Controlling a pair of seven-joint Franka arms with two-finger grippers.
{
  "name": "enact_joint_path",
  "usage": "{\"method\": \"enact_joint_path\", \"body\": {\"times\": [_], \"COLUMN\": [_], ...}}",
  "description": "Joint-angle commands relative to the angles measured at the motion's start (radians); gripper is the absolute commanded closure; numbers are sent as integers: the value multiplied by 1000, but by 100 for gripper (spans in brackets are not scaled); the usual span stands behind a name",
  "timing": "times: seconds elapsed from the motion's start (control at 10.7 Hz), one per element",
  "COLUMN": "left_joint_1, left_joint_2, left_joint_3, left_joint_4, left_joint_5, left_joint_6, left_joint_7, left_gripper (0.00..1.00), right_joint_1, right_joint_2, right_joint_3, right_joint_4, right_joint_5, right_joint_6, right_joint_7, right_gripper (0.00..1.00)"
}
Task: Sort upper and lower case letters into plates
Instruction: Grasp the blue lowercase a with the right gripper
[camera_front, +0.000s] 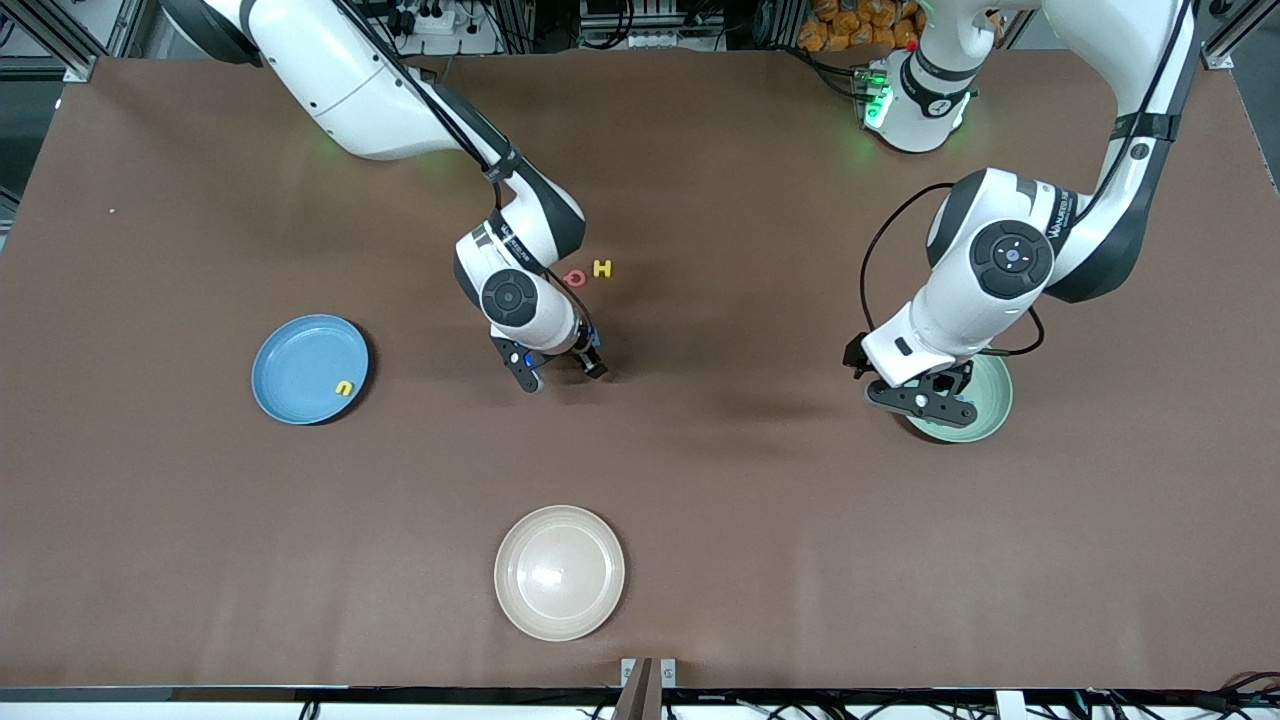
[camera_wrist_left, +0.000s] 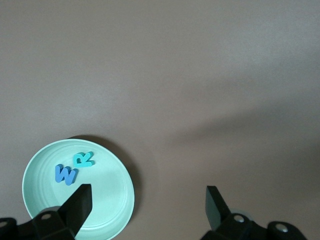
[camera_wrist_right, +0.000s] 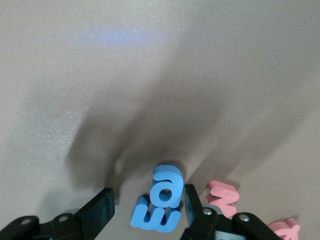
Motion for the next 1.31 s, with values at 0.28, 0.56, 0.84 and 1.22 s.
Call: {"method": "enact_joint_path", "body": {"times": [0.28, 0.56, 0.84, 1.22], "left_joint_1": [-8, -8, -10, -53], "left_joint_2": [-4, -4, -6, -6], "left_joint_3": [2, 2, 2, -21], "left_joint_4": [6, 6, 18, 41], "left_joint_5": [-29, -29, -31, -85], "left_joint_6": [-16, -16, -16, -16], "left_joint_7": [-4, -4, -4, -101], "left_gripper": [0, 0, 0, 0], "right_joint_1": [-6, -6, -7, -27], "right_joint_2": [-30, -30, -32, -53], "right_joint_3": [-6, -6, -6, -3], "right_joint_4": [-60, -60, -60, -35], "right_joint_5": [-49, -51, -57, -59], "right_joint_6": [4, 4, 2, -56], "right_joint_7": [29, 27, 24, -7], "right_gripper": [62, 78, 89, 100]}}
